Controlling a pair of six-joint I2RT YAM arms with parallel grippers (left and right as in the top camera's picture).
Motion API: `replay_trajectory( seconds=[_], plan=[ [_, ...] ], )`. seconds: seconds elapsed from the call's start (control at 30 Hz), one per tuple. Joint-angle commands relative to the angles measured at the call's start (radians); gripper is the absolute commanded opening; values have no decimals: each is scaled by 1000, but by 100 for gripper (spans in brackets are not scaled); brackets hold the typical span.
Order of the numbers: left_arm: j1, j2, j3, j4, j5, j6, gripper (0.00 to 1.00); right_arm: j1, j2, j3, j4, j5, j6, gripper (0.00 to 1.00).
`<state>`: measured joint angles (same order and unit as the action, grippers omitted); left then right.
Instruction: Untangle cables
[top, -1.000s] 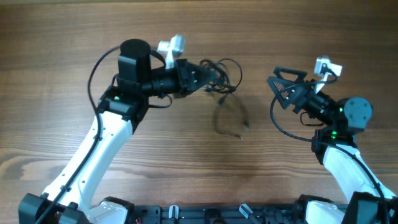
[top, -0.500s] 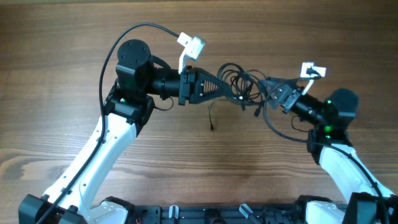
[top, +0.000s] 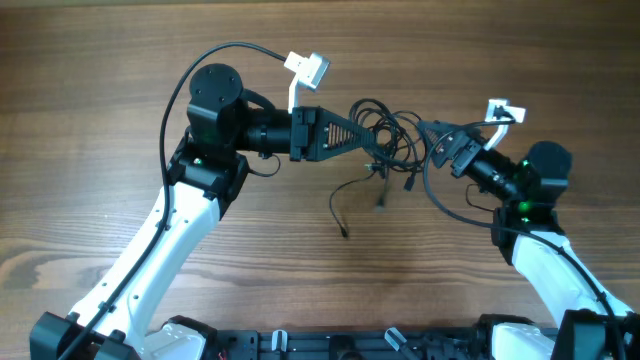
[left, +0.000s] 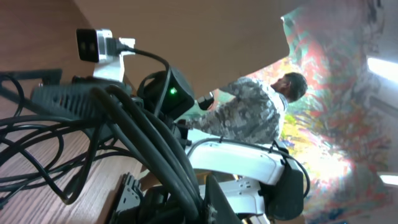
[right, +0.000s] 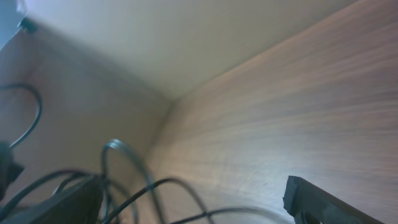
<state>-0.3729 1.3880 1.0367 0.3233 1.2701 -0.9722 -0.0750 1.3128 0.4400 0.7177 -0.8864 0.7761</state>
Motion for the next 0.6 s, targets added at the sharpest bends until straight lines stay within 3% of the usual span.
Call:
replay_trajectory(
  seconds=[0.0,0.1,0.23,0.4,0.57],
  plan=[
    [-20,-13,11,10,-108,-61,4,80,6,5,-13,-29,-45,91],
    [-49,-13,11,36,-119,-97,4,149,6,5,-68,184,-59,86],
    [-64,-14,11,253,73,-205,4,129,6,5,-208,613,25,80],
    [-9,-42,11,543,212,-389,4,-2,6,5,-351,703,37,72],
    [68,-61,11,579,232,-404,4,-145,6,5,-450,679,34,72]
  ],
)
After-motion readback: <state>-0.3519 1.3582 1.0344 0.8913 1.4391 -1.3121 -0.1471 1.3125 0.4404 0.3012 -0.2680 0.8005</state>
